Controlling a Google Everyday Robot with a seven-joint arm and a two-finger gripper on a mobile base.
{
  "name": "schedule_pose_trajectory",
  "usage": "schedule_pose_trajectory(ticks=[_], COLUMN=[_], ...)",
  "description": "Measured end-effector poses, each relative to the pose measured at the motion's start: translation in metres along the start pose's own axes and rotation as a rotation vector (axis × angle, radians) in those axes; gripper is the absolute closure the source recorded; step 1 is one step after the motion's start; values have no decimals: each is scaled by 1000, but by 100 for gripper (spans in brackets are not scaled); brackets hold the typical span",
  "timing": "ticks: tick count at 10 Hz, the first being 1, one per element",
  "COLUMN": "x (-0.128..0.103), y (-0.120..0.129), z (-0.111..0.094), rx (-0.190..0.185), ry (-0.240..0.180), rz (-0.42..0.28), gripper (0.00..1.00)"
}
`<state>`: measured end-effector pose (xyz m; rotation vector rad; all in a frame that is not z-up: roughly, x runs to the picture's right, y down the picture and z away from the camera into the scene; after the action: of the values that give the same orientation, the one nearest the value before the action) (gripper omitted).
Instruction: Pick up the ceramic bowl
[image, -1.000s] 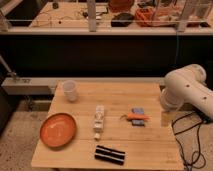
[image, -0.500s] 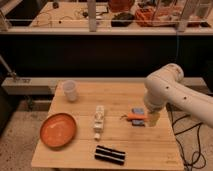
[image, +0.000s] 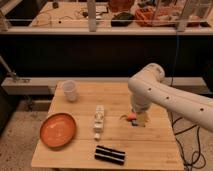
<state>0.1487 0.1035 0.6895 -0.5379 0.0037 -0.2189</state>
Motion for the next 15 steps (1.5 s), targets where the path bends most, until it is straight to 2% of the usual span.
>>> schedule_pose_trajectory(ticks=[3, 5, 8, 11, 13, 15], x=[-27, -53, -75, -87, -113, -130], y=[-3, -7, -11, -14, -20, -23], z=[-1, -3, -4, -4, -3, -1], rx=[9, 20, 29, 32, 41, 44], ry=[12, 16, 32, 48, 54, 62], rz=[-93, -164, -271, -317, -374, -424], gripper=[20, 20, 20, 20, 20, 20])
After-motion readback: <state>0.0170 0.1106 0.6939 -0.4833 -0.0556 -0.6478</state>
